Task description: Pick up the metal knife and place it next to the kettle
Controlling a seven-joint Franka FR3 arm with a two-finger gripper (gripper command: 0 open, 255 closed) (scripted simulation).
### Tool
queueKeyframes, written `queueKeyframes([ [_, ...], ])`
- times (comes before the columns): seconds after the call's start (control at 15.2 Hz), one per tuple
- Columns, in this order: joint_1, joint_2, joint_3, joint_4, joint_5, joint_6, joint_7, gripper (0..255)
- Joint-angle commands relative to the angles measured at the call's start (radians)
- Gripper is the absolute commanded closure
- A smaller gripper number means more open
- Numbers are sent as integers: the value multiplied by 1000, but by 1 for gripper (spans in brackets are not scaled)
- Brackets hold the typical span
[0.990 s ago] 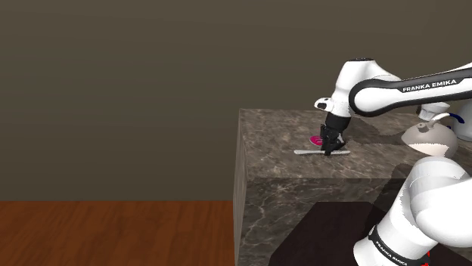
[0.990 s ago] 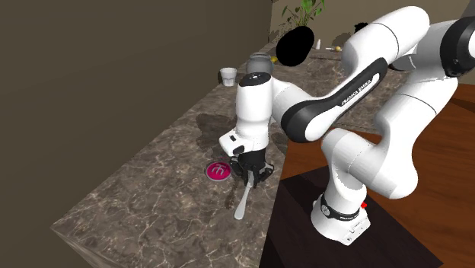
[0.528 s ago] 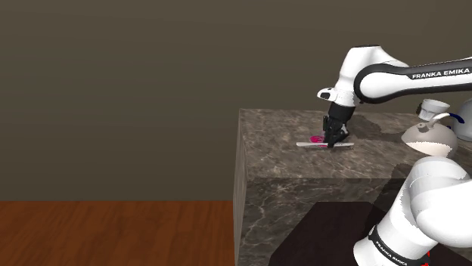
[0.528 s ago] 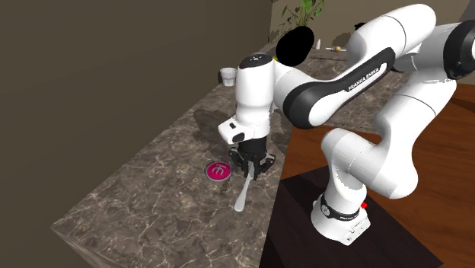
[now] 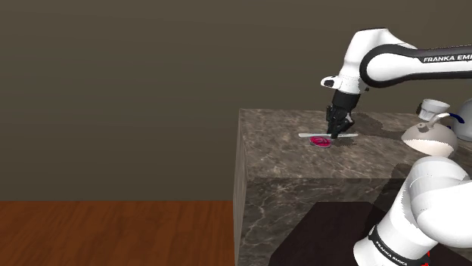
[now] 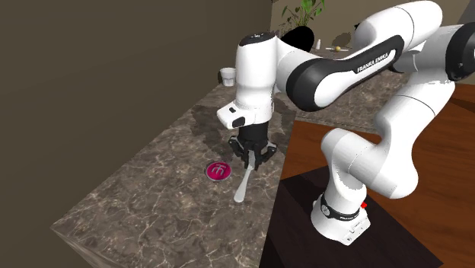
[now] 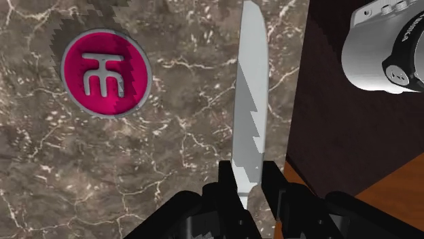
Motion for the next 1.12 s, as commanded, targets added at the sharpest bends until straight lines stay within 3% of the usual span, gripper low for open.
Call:
queueKeyframes([
  [0.0, 2, -2, 6, 22, 6, -25, -1, 255],
  [1.06, 24, 14, 58, 241, 55, -228, -11, 255],
])
